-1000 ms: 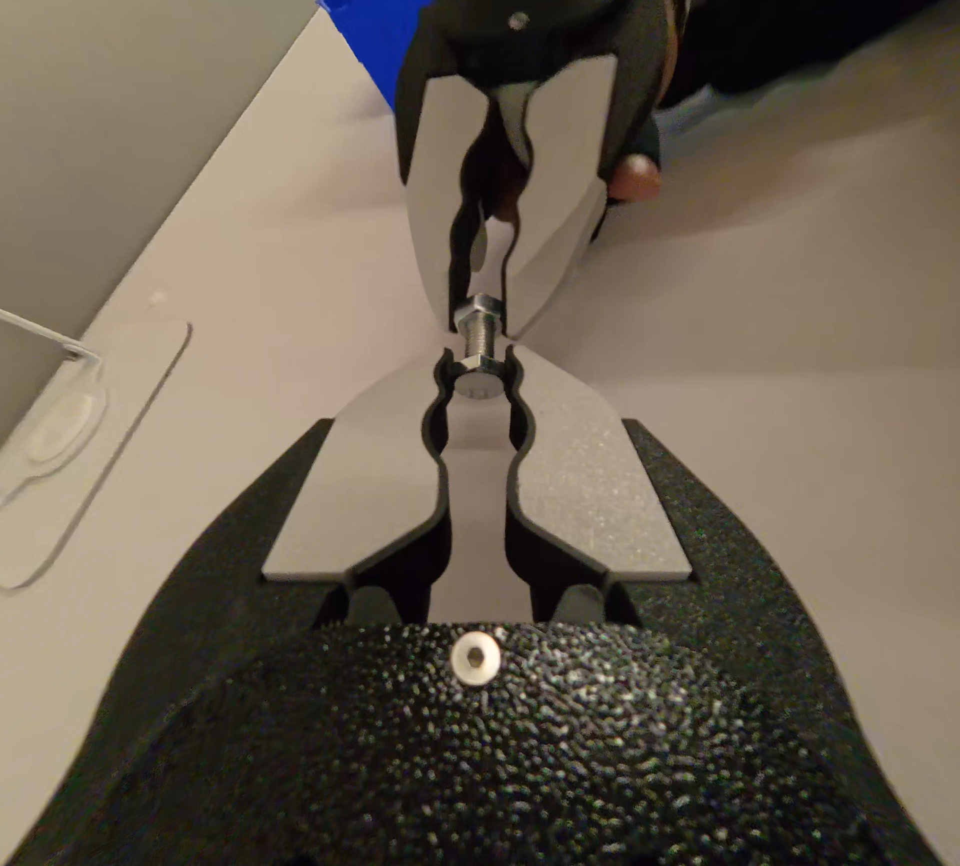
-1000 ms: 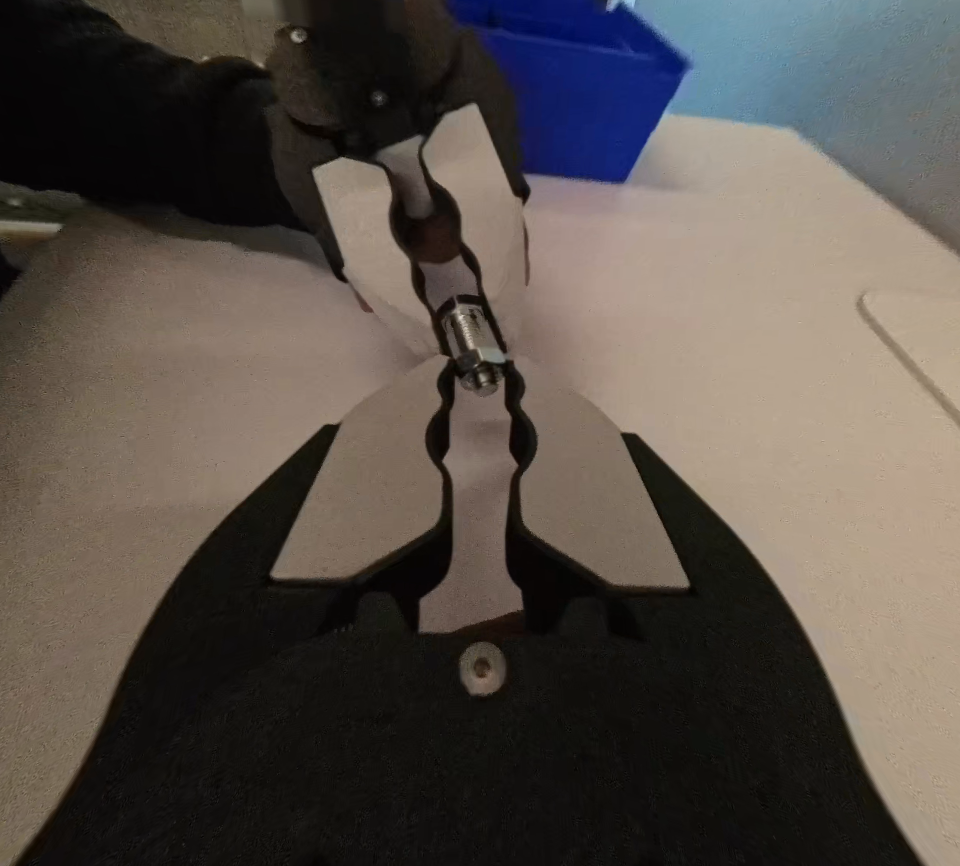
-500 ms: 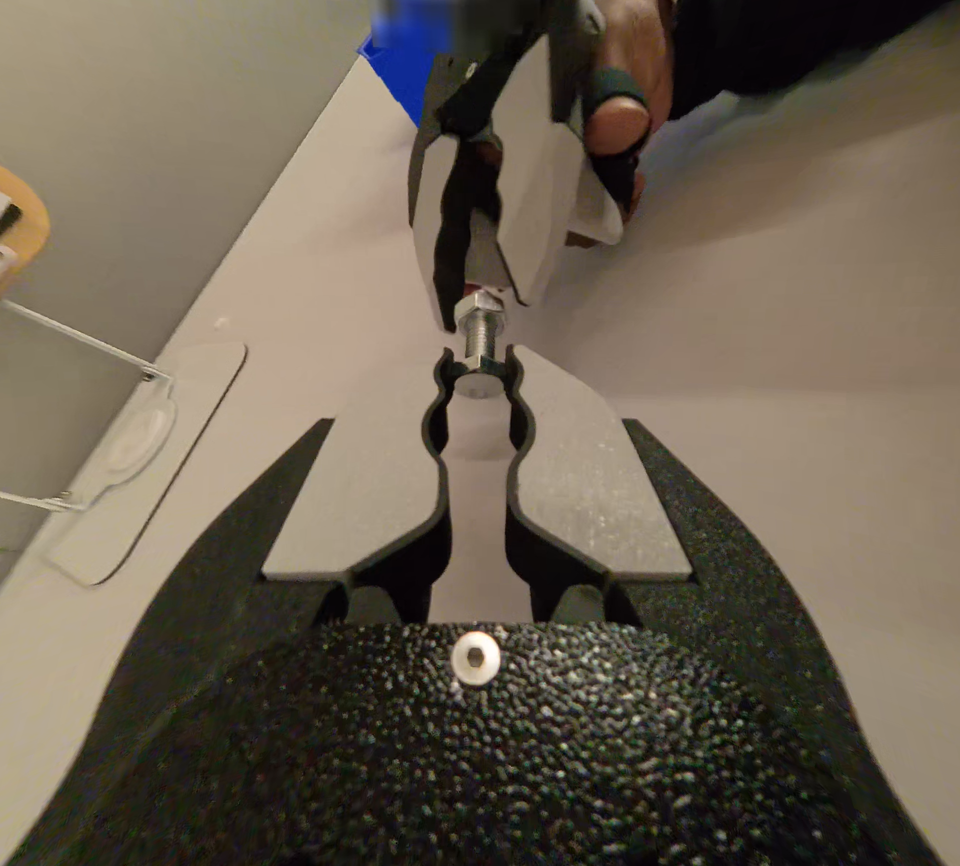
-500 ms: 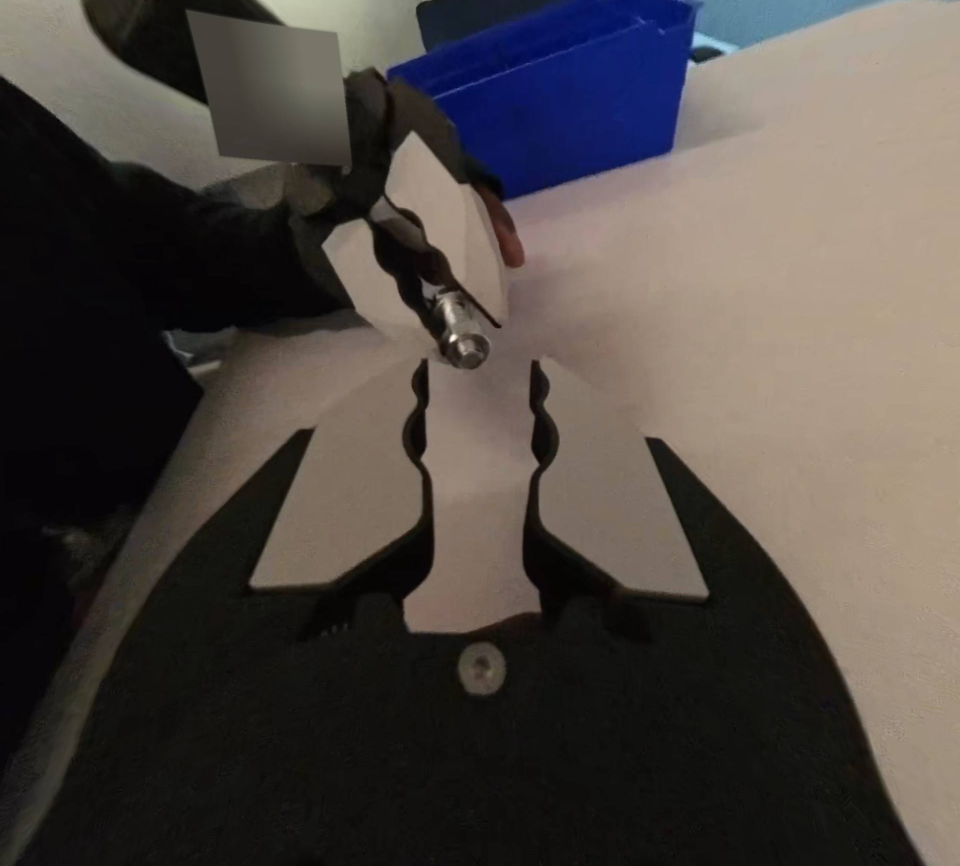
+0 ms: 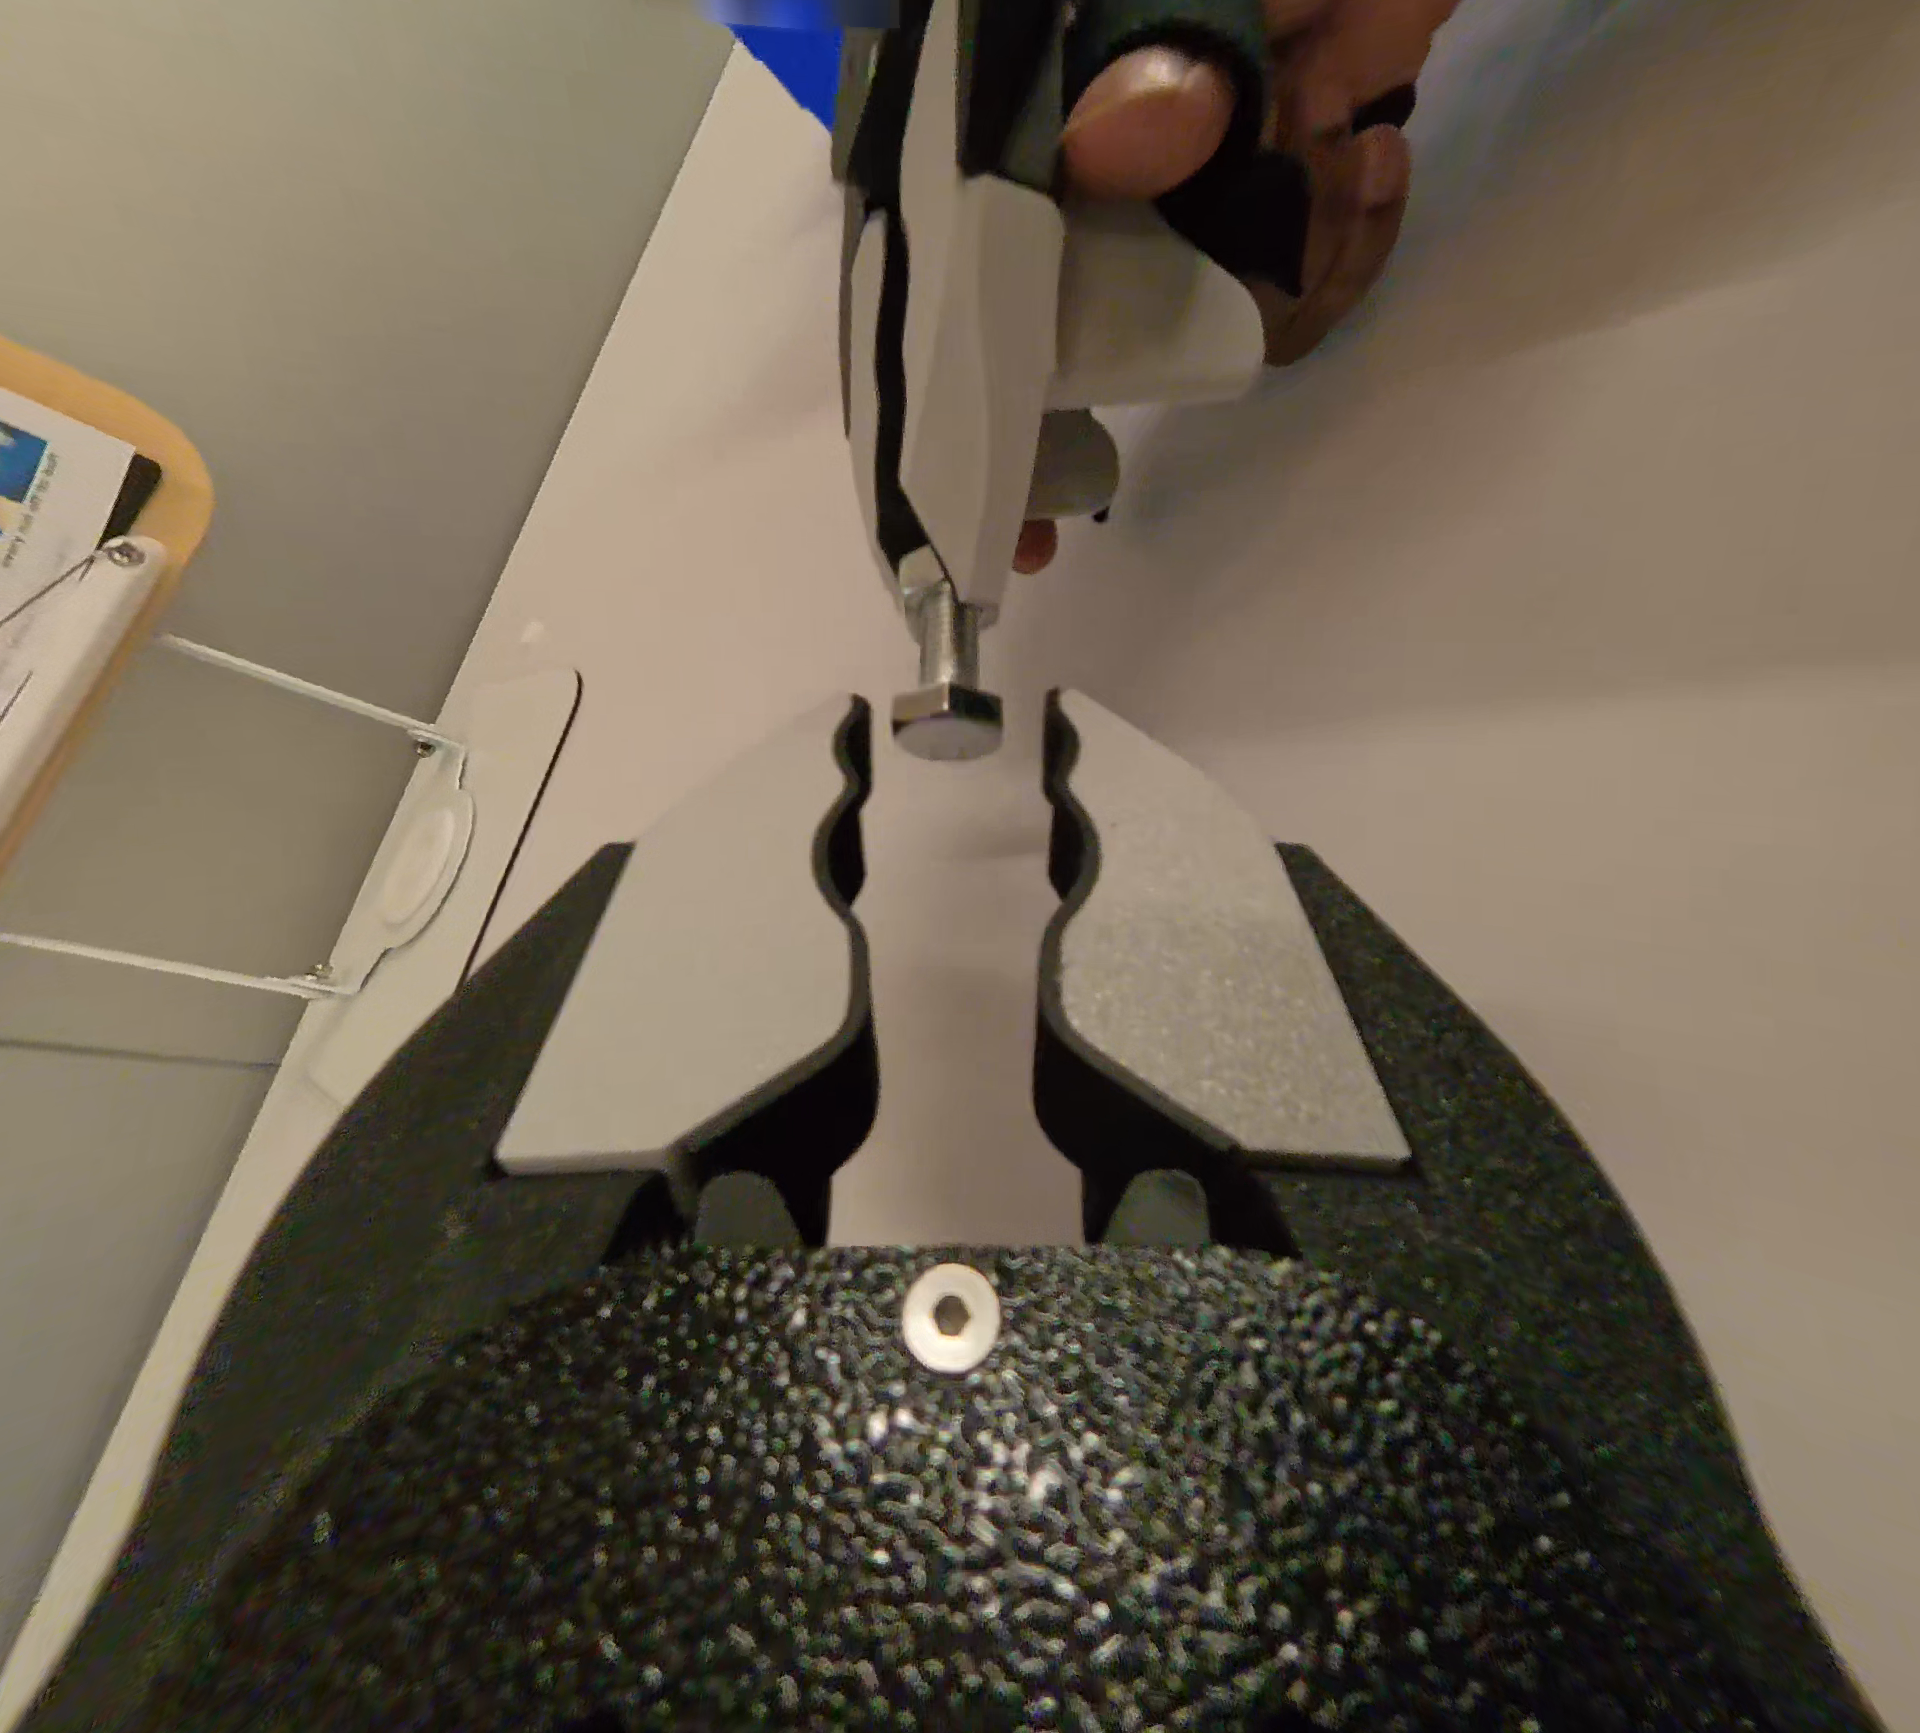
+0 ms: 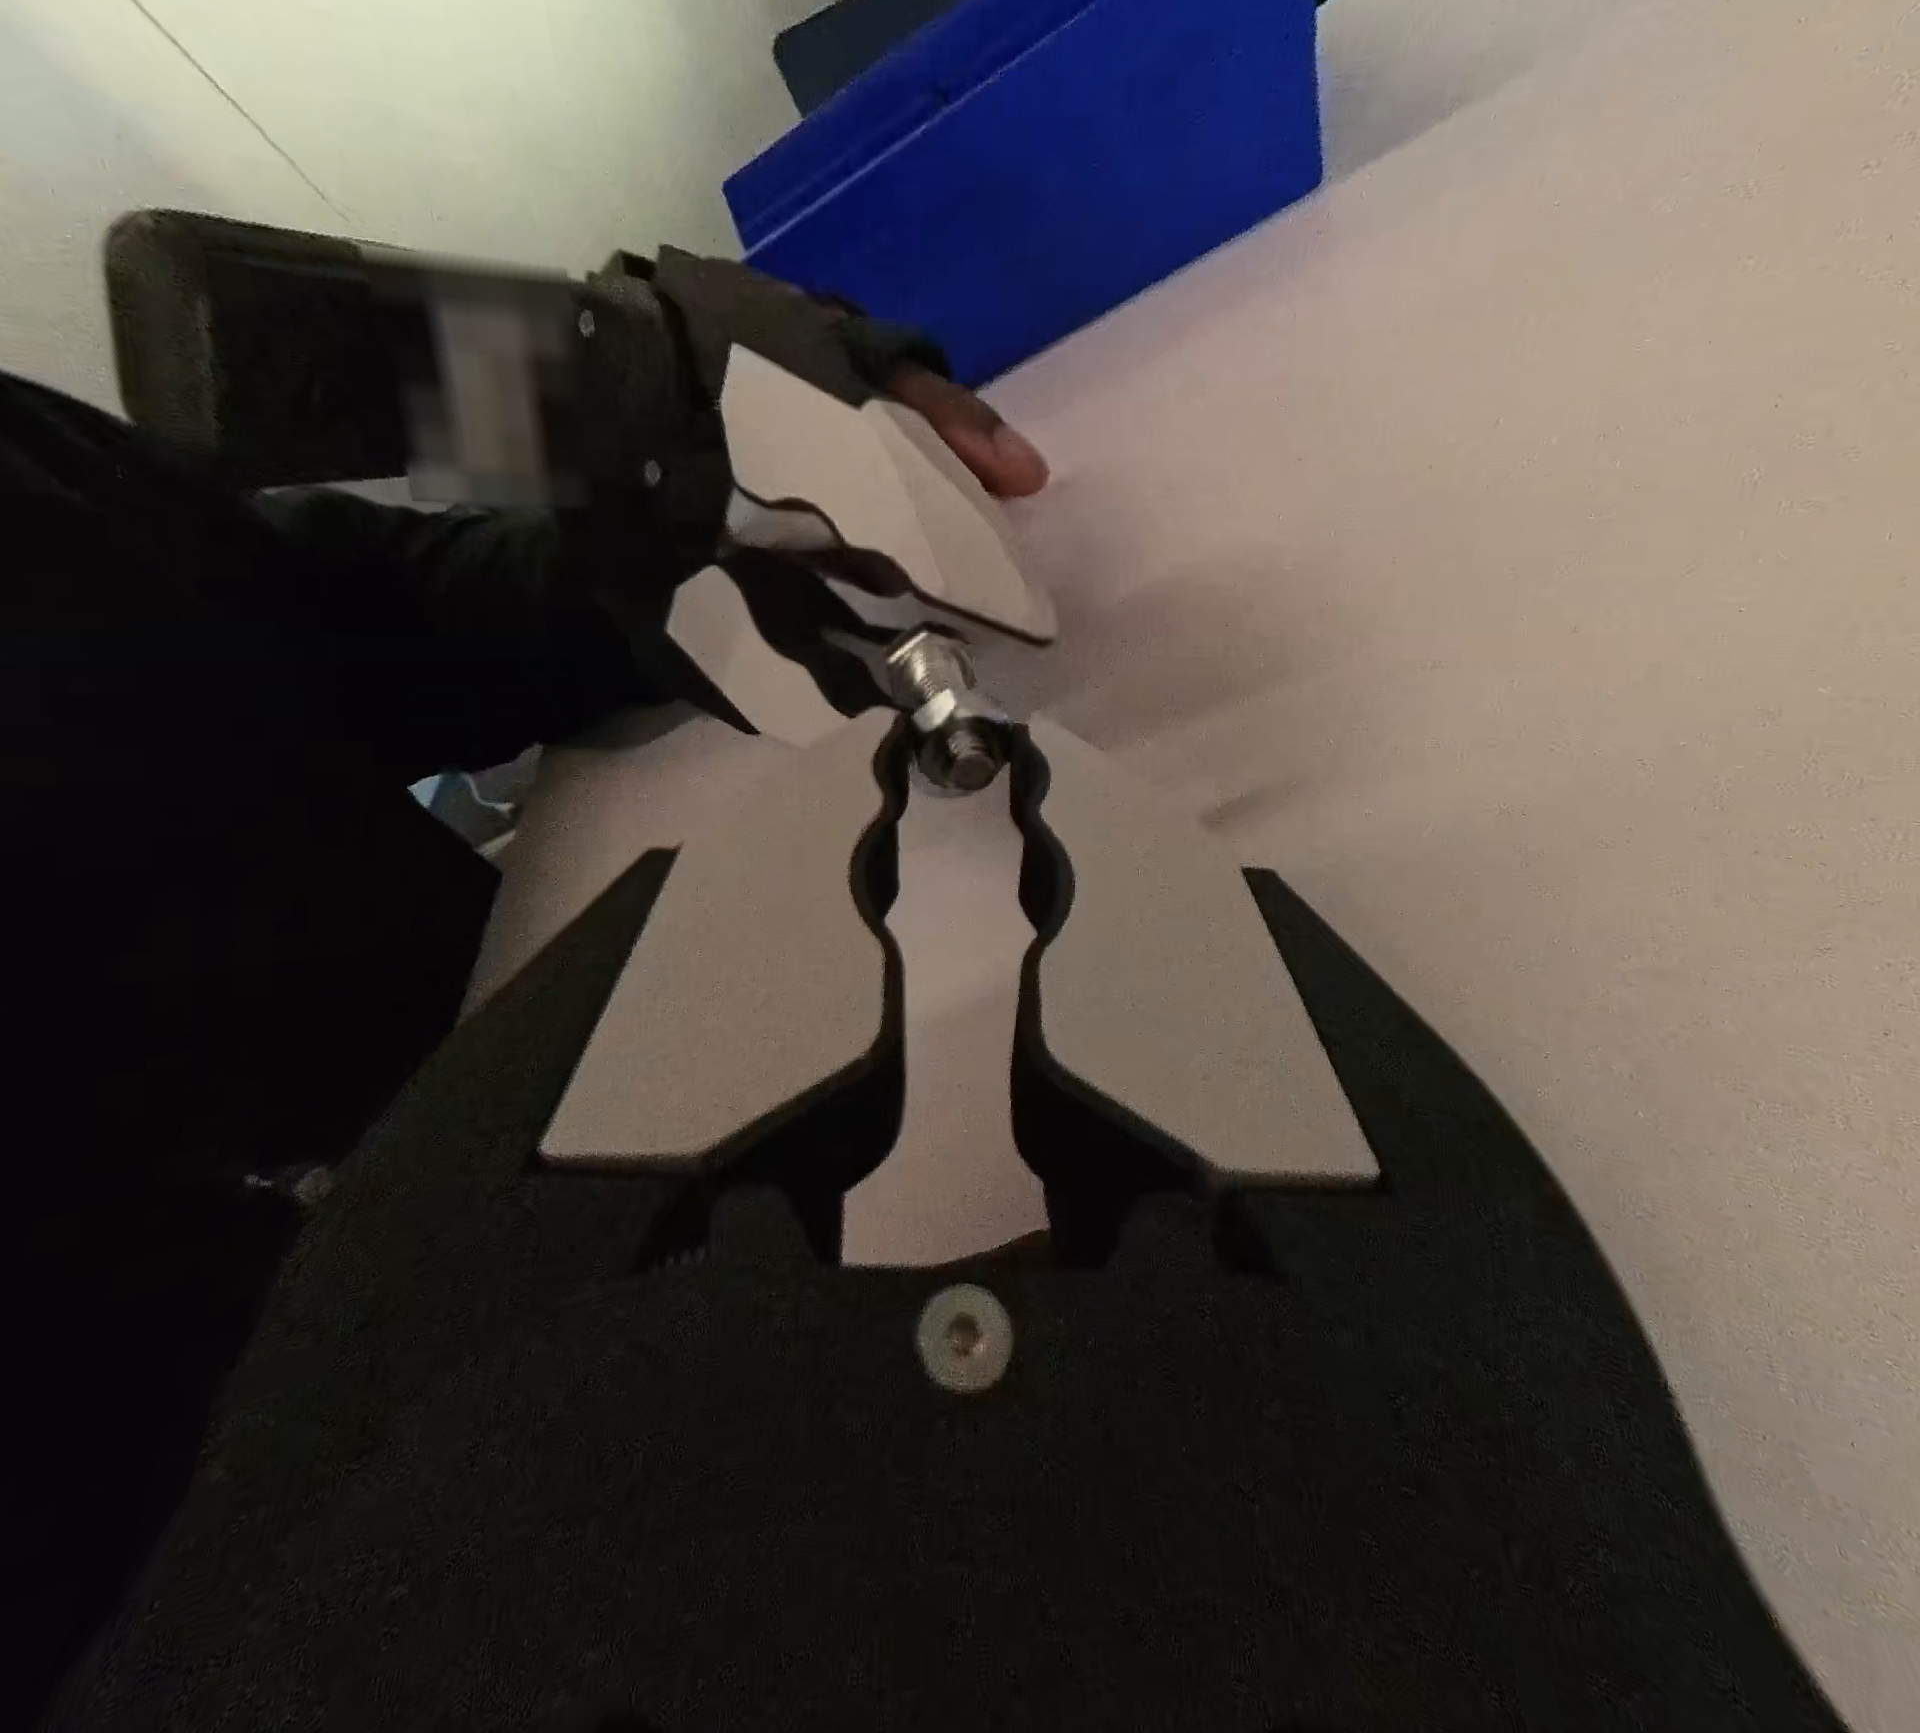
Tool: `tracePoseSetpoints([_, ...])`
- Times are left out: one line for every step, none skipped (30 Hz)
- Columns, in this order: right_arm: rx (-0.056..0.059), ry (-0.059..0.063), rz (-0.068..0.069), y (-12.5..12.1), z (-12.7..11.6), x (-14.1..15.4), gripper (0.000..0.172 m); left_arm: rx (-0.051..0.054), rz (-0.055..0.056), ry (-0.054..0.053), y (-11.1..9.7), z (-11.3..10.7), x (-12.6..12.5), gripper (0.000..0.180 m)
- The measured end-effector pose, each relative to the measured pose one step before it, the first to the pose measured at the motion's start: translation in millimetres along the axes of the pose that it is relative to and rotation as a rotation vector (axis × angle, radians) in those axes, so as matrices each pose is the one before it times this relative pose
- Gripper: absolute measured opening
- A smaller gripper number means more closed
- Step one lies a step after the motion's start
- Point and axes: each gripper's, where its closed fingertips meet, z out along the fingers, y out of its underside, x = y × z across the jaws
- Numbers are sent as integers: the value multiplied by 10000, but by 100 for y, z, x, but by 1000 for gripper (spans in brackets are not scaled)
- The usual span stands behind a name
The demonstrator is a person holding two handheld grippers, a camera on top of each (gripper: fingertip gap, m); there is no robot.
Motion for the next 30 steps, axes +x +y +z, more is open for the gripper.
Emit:
tracePoseSetpoints([109, 325, -229, -564, -328, 51, 18, 115, -264, -14, -88, -85, -216, 36])
tracePoseSetpoints([138, 455, -328, -741, -457, 41, 18, 238, -363, -20, -288, -181, -302, 39])
tracePoseSetpoints([196, 549, -484, -966, -645, -58, 18, 347, -412, -57, -472, -267, -396, 40])
tracePoseSetpoints([237, 615, -621, -1198, -881, -144, 18, 356, -427, -32, -476, -296, -388, 41])
tracePoseSetpoints([290, 738, -731, -1428, -1207, -49, 18, 262, -411, -42, -335, -245, -379, 40])
tracePoseSetpoints([356, 876, -758, -1613, -1577, 250, 18, 141, -342, -32, -129, -172, -331, 39])
tracePoseSetpoints([340, 1039, -726, -1636, -1959, 739, 18, 44, -233, -8, 44, -105, -223, 38])
tracePoseSetpoints([279, 1209, -623, -1496, -2299, 1444, 18, -7, -114, 15, 131, -36, -116, 36])
tracePoseSetpoints([193, 1378, -518, -1207, -2516, 2234, 18, -58, -13, 2, 157, 16, -30, 34])
tracePoseSetpoints([23, 1442, -390, -692, -2529, 2950, 18, -70, 42, -1, 145, 56, 51, 33])
tracePoseSetpoints([-208, 1346, -234, -26, -2264, 3397, 18, -79, 55, 30, 99, 93, 152, 32])
tracePoseSetpoints([-437, 1197, -164, 732, -1798, 3571, 18, -90, 60, 64, 93, 132, 197, 30])
tracePoseSetpoints([-692, 1034, -160, 1587, -1165, 3495, 18, -60, 45, 64, 11, 113, 226, 29])
tracePoseSetpoints([-1014, 801, -144, 2451, -442, 3110, 19, -43, 45, 67, -33, 118, 229, 29])
tracePoseSetpoints([-1076, 565, -127, 2804, 172, 2499, 19, -33, 43, 77, -60, 98, 241, 29])
tracePoseSetpoints([-957, 363, -115, 2742, 649, 1869, 19, -24, 44, 75, -66, 77, 220, 28])
tracePoseSetpoints([-827, 294, -100, 2458, 916, 1413, 19, -23, 41, 54, -63, 41, 163, 28])
tracePoseSetpoints([-636, 255, -108, 2034, 1036, 1025, 19, -8, 43, 21, -76, 1, 120, 27])
tracePoseSetpoints([-564, 116, -101, 1712, 1069, 545, 19, -3, 37, -8, -82, -35, 42, 26])
tracePoseSetpoints([-530, 17, -97, 1420, 1041, 151, 19, -12, 31, -19, -48, -62, 2, 26])
tracePoseSetpoints([-459, -31, -125, 1077, 935, -159, 19, -5, 44, -39, -79, -53, -62, 25])
tracePoseSetpoints([-377, -33, -169, 769, 814, -343, 19, 1, 52, -59, -82, -94, -48, 25])
tracePoseSetpoints([-344, 20, -187, 594, 754, -354, 19, 2, 49, -55, -71, -87, -70, 24])
tracePoseSetpoints([-327, 88, -168, 498, 685, -265, 19, 5, 50, -50, -99, -110, -25, 24])
tracePoseSetpoints([-284, 182, -177, 396, 576, -86, 19, 14, 53, -49, -115, -104, -40, 23])
tracePoseSetpoints([-286, 272, -212, 394, 477, 106, 19, 36, 51, -40, -156, -96, -1, 23])
tracePoseSetpoints([-283, 269, -251, 414, 379, 173, 19, 61, 36, -19, -186, -99, 42, 22])
tracePoseSetpoints([-325, 194, -238, 493, 311, 96, 19, 70, 15, -15, -183, -94, 34, 21])
tracePoseSetpoints([-328, 7, -205, 549, 225, -176, 19, 53, 7, -1, -170, -73, 29, 21])
tracePoseSetpoints([-274, -102, -162, 487, 115, -316, 20, 38, 19, -6, -141, -43, -27, 21])
